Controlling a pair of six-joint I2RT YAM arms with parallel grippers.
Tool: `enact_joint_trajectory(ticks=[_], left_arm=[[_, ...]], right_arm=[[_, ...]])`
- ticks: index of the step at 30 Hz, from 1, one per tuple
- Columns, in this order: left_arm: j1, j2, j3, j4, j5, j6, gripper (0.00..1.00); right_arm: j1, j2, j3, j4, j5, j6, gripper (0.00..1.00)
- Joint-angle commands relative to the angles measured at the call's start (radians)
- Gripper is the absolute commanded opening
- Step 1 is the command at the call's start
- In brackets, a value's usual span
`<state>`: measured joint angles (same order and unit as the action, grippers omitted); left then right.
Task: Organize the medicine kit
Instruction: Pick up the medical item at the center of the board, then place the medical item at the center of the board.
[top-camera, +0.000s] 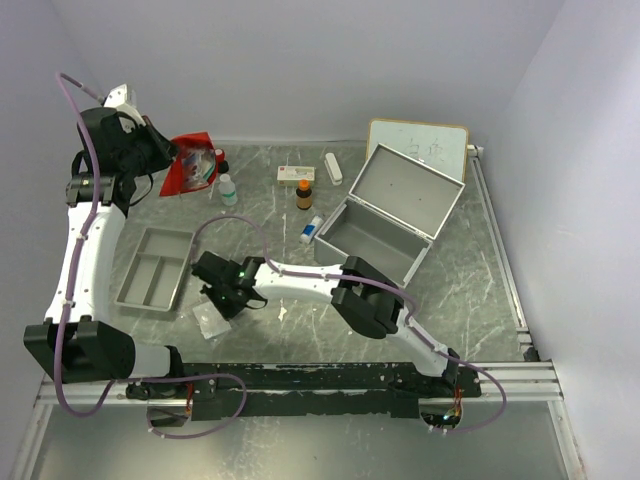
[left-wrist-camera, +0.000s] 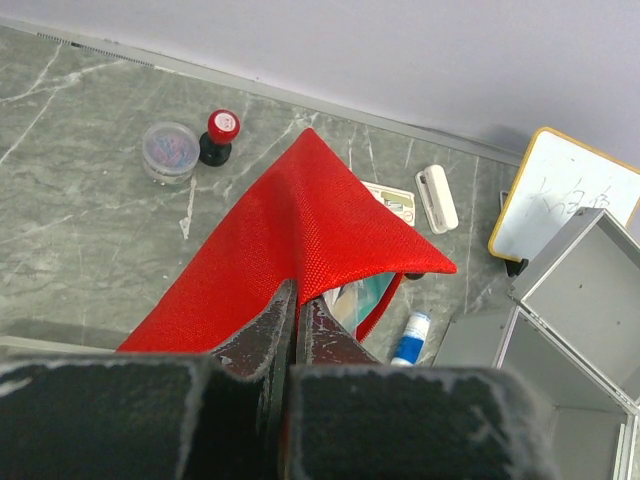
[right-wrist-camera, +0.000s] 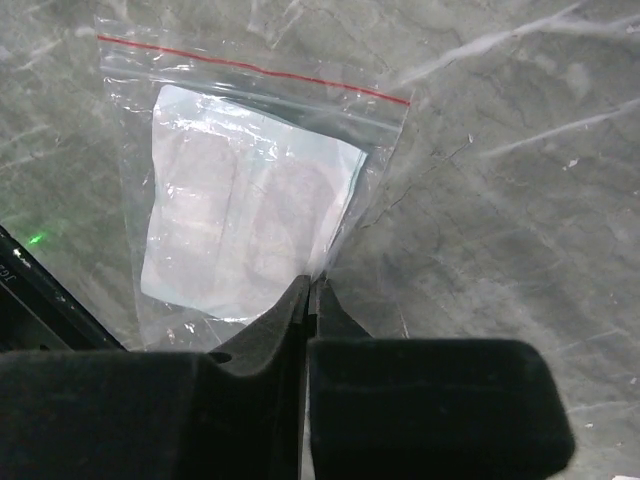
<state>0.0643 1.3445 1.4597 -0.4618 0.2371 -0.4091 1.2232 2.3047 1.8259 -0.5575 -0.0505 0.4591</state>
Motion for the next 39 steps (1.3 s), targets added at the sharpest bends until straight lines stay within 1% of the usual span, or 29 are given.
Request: enact_joint_trajectory(ticks=[1, 7, 12, 16, 21, 22, 25, 27, 28, 30, 32, 39], left_arm=[[0.005, -0.024, -0.004, 0.018, 0.019, -0.007, 0.07], [0.005, -0.019, -0.008, 0.031, 0.028, -0.017, 0.07], [0.005, -0.018, -0.014, 0.037, 0.037, -0.017, 0.07], [0.006, -0.022, -0.016, 0.036, 0.04, -0.02, 0.07], [0.006, -0.029, -0.013, 0.03, 0.035, -0.013, 0.07], [0.005, -0.031, -0.015, 0.028, 0.037, -0.013, 0.07], [0.006, -0.034, -0.018, 0.027, 0.041, -0.015, 0.07], [0.005, -0.033, -0.019, 0.028, 0.046, -0.017, 0.07], [0.005, -0.033, -0.018, 0.029, 0.047, -0.017, 0.07], [0.005, -0.032, -0.018, 0.031, 0.052, -0.017, 0.07], [0.005, -0.029, -0.016, 0.031, 0.057, -0.017, 0.07], [0.006, -0.025, -0.015, 0.035, 0.057, -0.021, 0.07]], right_arm=[[0.001, 0.006, -0.037, -0.083, 0.1, 0.014, 0.0], [-0.02, -0.107, -0.091, -0.127, 0.28, 0.056, 0.0], [-0.061, -0.196, -0.108, -0.155, 0.386, 0.082, 0.0], [-0.094, -0.194, -0.11, -0.169, 0.405, 0.073, 0.0], [-0.109, -0.153, -0.095, -0.175, 0.379, 0.043, 0.0], [-0.111, -0.147, -0.092, -0.174, 0.368, 0.04, 0.02], [-0.122, -0.145, -0.102, -0.156, 0.335, 0.042, 0.26], [-0.134, -0.155, -0.119, -0.132, 0.318, 0.054, 0.37], [-0.141, -0.163, -0.13, -0.118, 0.311, 0.06, 0.39], [-0.156, -0.172, -0.139, -0.098, 0.303, 0.071, 0.43], [-0.16, -0.167, -0.119, -0.093, 0.301, 0.07, 0.44], [-0.134, -0.048, 0.075, -0.154, 0.302, 0.058, 0.45]])
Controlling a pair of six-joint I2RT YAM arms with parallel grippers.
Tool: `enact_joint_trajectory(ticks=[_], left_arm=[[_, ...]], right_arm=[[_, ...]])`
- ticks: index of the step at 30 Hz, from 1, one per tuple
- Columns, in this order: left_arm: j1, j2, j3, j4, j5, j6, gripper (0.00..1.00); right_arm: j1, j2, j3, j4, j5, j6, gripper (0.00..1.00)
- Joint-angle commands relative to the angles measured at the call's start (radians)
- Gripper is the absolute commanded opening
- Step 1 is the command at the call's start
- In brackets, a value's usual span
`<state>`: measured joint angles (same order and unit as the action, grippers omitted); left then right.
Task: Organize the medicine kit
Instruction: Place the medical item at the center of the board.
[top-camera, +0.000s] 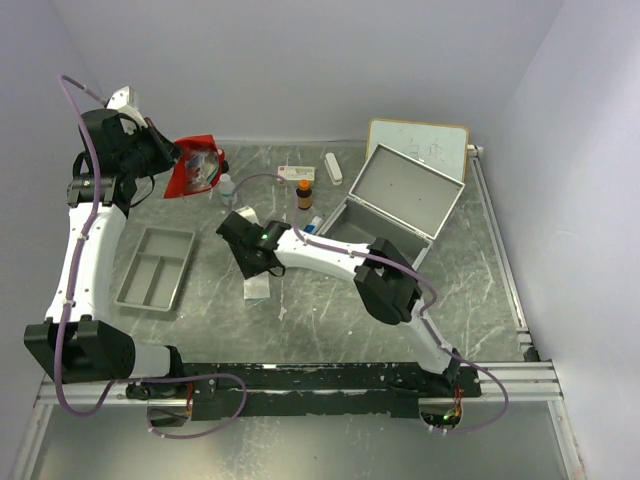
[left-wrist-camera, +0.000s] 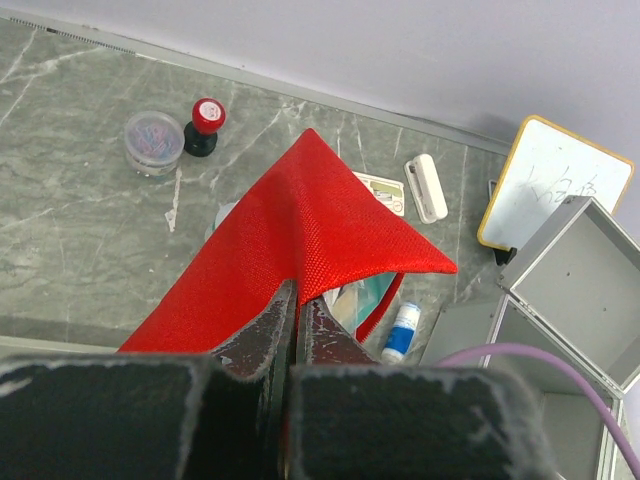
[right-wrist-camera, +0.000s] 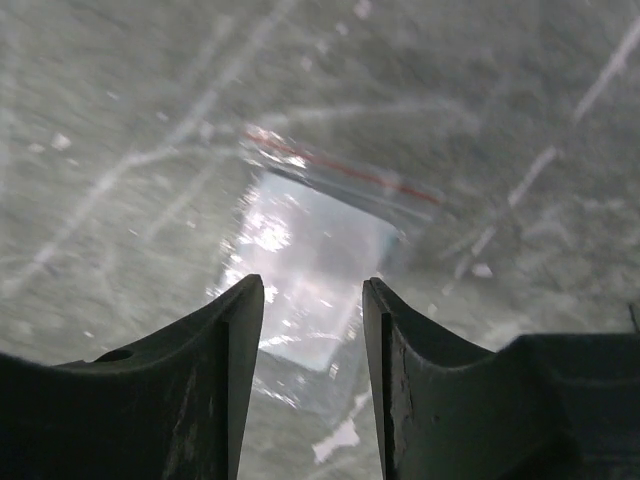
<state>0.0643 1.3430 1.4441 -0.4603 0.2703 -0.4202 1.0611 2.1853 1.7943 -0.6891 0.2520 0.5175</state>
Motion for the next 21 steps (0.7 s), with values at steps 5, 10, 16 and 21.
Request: enact_joint_trajectory(ticks=[5, 10, 16, 21], left_arm=[[0.005, -0.021, 0.008, 0.031, 0.01, -0.011, 0.07], [0.006, -0.019, 0.004, 0.031, 0.013, -0.011, 0.07], [0.006, -0.018, -0.005, 0.037, 0.017, -0.017, 0.07], [0.005, -0.024, -0.008, 0.034, 0.012, -0.014, 0.07]], right_arm=[[0.056, 0.139, 0.203, -0.076, 0.006, 0.017, 0.46], [0.068, 0.159, 0.208, -0.117, 0.036, 0.063, 0.48], [0.078, 0.188, 0.203, -0.148, 0.067, 0.08, 0.49], [0.08, 0.218, 0.206, -0.15, 0.058, 0.09, 0.5]])
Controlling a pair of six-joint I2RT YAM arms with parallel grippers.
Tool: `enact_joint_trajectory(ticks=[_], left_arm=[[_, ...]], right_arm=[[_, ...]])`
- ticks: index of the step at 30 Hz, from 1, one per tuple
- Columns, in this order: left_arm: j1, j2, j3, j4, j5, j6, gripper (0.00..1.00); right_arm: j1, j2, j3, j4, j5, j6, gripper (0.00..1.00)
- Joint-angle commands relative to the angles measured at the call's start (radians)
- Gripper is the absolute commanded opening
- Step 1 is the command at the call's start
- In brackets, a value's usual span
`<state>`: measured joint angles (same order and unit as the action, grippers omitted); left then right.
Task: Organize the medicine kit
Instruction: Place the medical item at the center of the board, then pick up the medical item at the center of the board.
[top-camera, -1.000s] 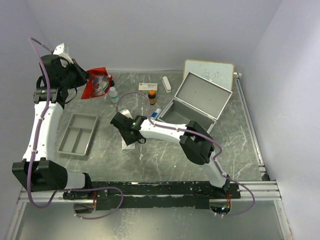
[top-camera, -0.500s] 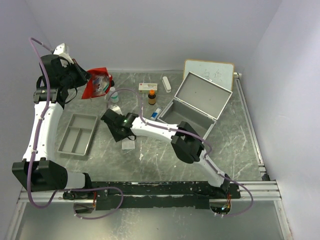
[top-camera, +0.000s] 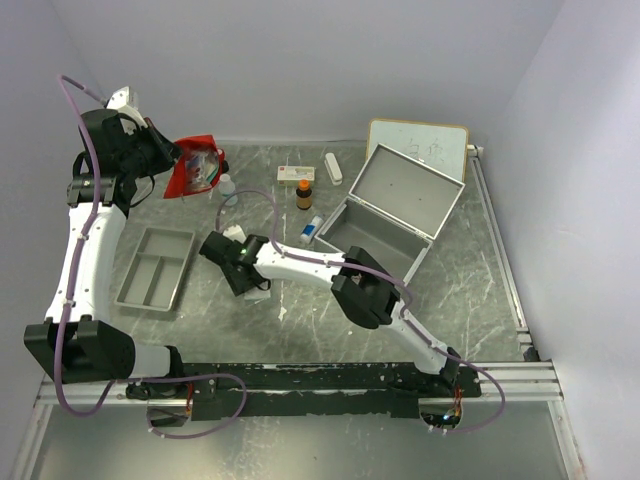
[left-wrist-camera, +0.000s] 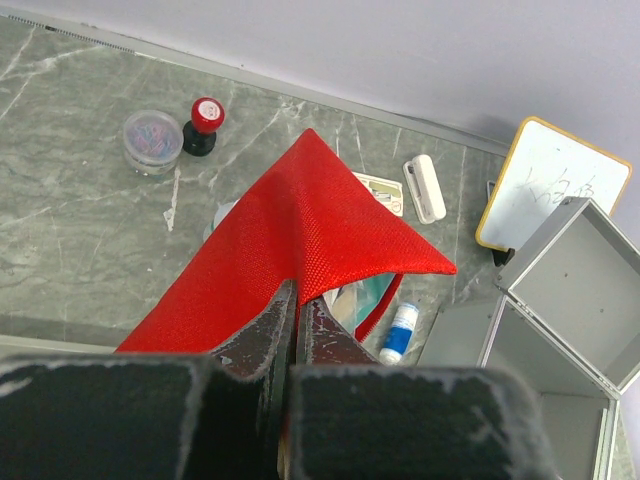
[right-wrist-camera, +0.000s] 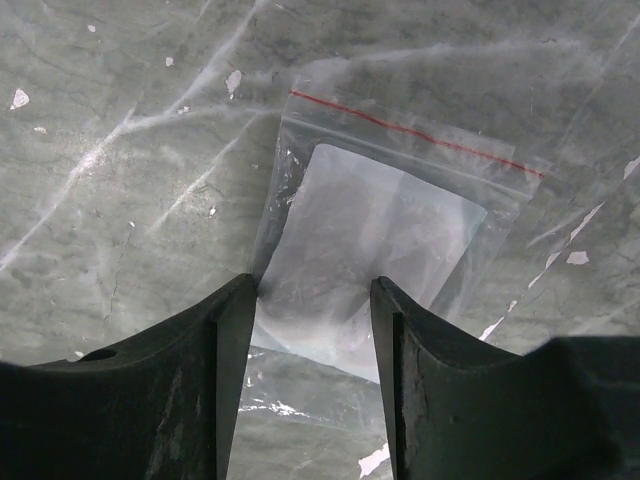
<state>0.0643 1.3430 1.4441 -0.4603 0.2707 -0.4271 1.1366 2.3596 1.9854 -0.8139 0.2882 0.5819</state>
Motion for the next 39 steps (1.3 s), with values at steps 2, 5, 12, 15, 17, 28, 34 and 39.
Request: enact_joint_trajectory(ticks=[2, 5, 12, 15, 17, 28, 34, 39], left_arm=[[0.006, -0.025, -0.01, 0.033, 0.011, -0.005, 0.07], [0.005, -0.025, -0.011, 0.033, 0.011, -0.007, 0.07], [0.006, -0.025, -0.014, 0.039, 0.014, -0.007, 0.07], [0.005, -0.025, -0.016, 0.041, 0.016, -0.009, 0.07], [0.005, -0.027, -0.016, 0.041, 0.013, -0.009, 0.07], [0.006, -0.028, -0.02, 0.041, 0.014, -0.009, 0.07], [0.005, -0.027, -0.015, 0.033, 0.008, 0.006, 0.07], [0.006, -0.025, -0.013, 0.03, 0.009, 0.01, 0.07]], right_arm=[[0.006, 0.052, 0.02, -0.019, 0.012, 0.024, 0.51], [0.01, 0.064, 0.03, -0.021, 0.007, 0.02, 0.51], [0.012, 0.075, 0.031, -0.027, -0.018, 0.027, 0.52], [0.011, 0.089, 0.035, -0.047, -0.02, 0.03, 0.51], [0.011, 0.101, 0.03, -0.064, -0.019, 0.035, 0.47], [0.011, 0.061, -0.059, -0.082, 0.022, 0.061, 0.0], [-0.015, -0.051, 0.031, -0.094, 0.002, 0.043, 0.0], [-0.122, -0.242, 0.065, 0.021, -0.135, 0.084, 0.0]])
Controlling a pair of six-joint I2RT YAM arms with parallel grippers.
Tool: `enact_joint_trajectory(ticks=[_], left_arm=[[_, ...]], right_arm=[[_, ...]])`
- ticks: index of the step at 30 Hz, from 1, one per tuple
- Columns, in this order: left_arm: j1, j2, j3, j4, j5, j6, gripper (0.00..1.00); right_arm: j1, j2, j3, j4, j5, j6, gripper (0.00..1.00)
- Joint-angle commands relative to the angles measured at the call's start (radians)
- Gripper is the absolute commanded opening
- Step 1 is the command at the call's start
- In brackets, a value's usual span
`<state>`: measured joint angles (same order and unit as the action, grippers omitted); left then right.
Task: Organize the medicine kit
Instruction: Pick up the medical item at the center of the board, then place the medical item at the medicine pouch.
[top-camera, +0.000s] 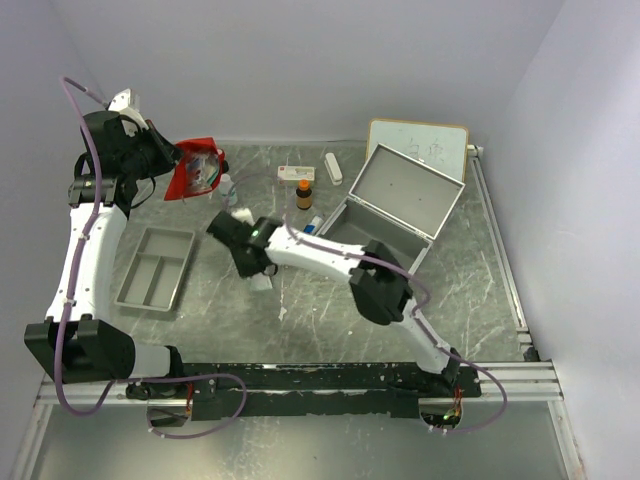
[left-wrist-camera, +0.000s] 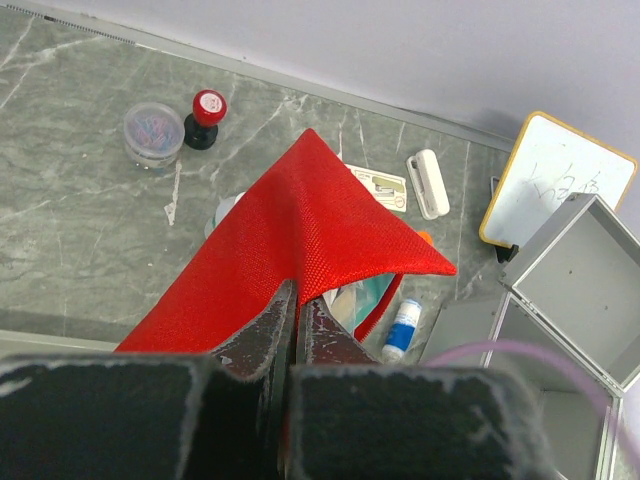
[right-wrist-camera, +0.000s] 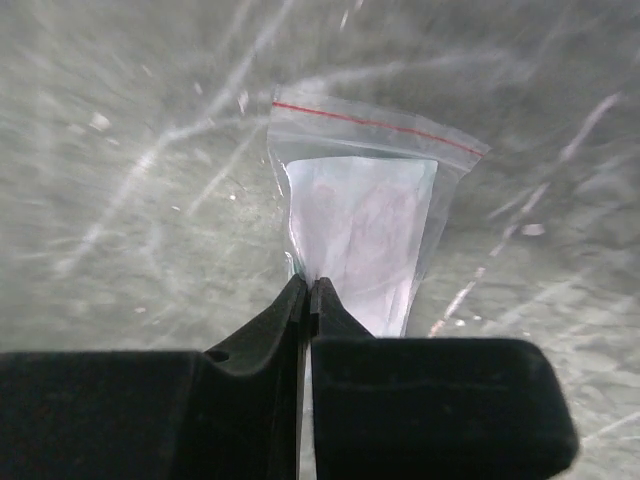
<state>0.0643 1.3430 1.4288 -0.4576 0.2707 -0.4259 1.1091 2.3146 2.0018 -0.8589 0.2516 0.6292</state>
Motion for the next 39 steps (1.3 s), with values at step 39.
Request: enact_joint_trajectory(ticks=[39], left_arm=[[0.005, 0.017, 0.001, 0.068, 0.192, -0.047, 0.07]], right_arm=[[-0.298, -0.26, -0.252, 1.354, -0.666, 0.744, 0.0]])
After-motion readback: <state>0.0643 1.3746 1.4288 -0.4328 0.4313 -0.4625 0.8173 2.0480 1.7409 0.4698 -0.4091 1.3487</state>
